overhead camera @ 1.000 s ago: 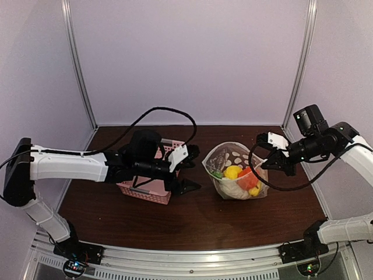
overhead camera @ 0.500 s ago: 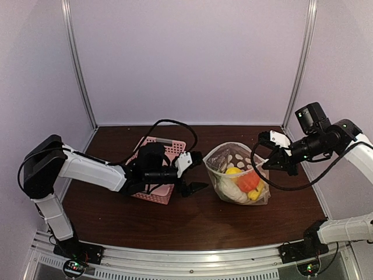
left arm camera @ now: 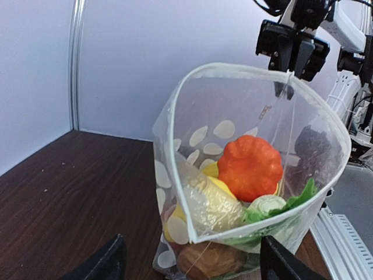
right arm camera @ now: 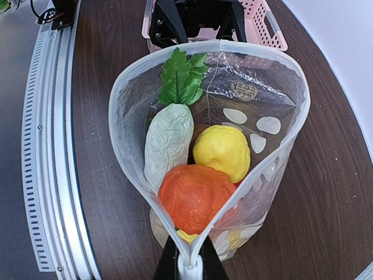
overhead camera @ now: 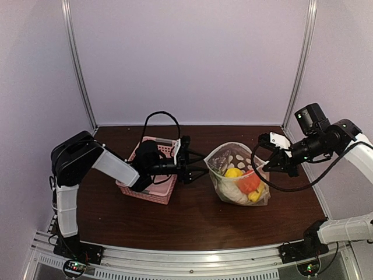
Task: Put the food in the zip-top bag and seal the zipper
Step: Adjust the zipper food storage bag at the center of the board.
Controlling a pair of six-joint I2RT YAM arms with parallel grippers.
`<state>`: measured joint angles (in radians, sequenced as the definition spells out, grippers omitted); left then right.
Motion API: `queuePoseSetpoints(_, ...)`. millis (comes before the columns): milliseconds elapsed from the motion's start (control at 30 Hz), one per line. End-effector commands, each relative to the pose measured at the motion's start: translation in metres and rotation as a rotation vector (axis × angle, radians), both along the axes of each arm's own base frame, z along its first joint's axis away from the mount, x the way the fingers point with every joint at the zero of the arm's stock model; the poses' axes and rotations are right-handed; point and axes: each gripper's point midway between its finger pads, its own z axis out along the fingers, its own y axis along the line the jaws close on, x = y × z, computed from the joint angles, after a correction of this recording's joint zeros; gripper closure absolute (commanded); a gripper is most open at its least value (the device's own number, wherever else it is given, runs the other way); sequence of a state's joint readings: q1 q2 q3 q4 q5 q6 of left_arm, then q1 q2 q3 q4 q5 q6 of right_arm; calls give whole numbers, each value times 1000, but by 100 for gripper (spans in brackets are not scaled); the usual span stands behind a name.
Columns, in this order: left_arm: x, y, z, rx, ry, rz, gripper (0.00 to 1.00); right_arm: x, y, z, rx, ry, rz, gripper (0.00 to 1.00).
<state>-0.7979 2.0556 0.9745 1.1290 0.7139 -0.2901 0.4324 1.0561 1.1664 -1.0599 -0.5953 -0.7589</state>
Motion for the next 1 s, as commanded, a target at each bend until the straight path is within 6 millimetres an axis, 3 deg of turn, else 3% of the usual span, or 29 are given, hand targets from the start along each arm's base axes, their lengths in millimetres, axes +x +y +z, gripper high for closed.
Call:
queuePoseSetpoints(0,-14,-10,41,-130,-65,-118,22,-1,3,2,-1,13,18,100)
queuePoseSetpoints(167,-15,-18,46,-139,-53,-167,35,2,5,5,3,15,15,100)
queuePoseSetpoints(733,-13,-23,25,-2,-30,-181,90,15,-2,16,20,-39,-54,100)
queuePoseSetpoints(867,-13,-13,24,47,-31,-148,98,22,-17,17,-12,-57,-97,100)
queuePoseSetpoints(967,-12,2,36,57,-41,-111,100,24,-30,17,-38,-62,-108,100)
